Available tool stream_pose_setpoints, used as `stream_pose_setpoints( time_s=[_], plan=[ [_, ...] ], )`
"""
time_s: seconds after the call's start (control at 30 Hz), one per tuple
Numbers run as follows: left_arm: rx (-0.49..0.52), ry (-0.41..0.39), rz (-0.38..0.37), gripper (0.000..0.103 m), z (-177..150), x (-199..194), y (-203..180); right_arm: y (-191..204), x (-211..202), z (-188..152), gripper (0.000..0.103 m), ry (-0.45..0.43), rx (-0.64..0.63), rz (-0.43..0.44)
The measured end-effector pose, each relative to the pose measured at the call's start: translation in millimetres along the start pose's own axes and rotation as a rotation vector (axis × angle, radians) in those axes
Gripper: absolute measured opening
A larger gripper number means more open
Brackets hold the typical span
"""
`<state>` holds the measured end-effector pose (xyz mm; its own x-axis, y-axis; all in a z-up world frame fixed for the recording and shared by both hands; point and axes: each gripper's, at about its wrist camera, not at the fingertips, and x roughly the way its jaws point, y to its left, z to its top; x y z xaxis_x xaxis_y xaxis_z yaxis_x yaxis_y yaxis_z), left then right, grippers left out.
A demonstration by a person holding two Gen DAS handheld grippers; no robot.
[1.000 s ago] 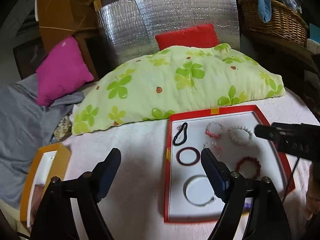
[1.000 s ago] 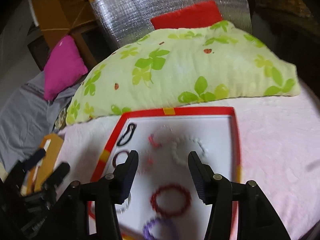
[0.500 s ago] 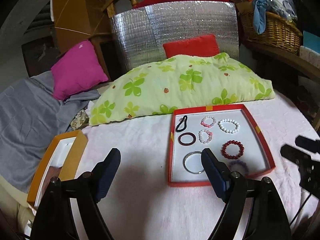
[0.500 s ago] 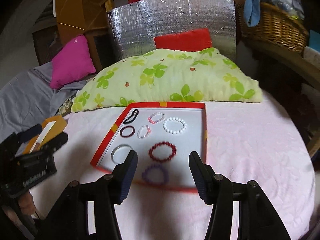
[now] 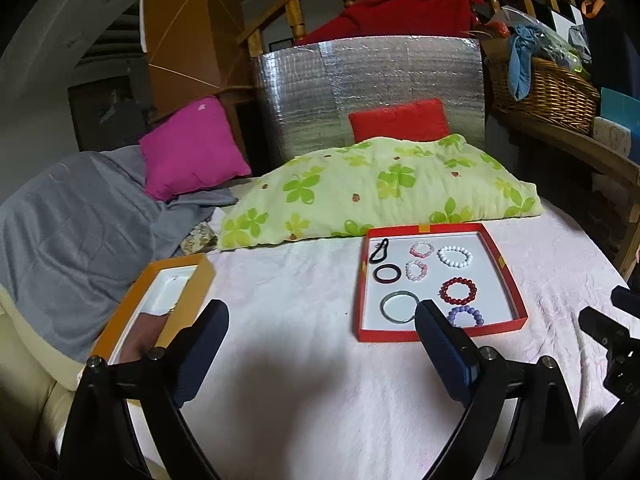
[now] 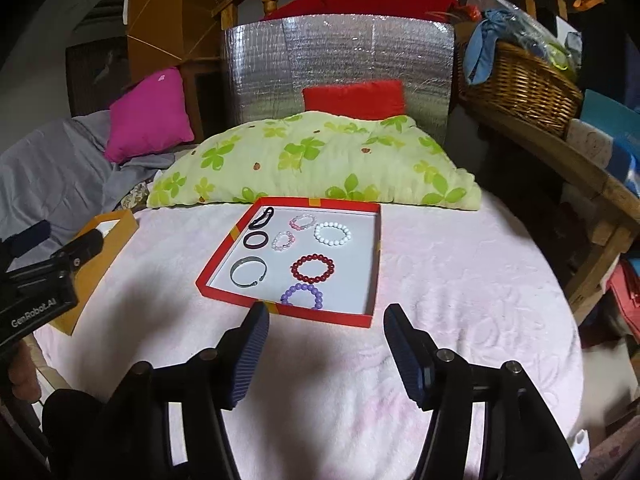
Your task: Organize jewelry
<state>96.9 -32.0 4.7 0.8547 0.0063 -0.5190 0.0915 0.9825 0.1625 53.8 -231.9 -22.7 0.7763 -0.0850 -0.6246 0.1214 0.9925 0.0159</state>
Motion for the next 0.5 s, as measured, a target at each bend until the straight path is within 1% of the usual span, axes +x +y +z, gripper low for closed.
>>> stream_pose_setpoints(
  time_s=[0.17,0.27,0.5],
  plan=[
    [-0.008,0.011,0.010,0.095,-4,-10,0,-4,-8,-5,0.065,0.014,0.029,-0.007],
    [0.006,0.009,0.034,0.096,-6,-15,-2,-4,-11,-7,0.065,0.009,0.027,-0.023],
    [0.047,-0.007,0.050,0.096,-9,-25,-5,-3,-17,-9,0.065,0.004,0.036,-0.022]
  ],
)
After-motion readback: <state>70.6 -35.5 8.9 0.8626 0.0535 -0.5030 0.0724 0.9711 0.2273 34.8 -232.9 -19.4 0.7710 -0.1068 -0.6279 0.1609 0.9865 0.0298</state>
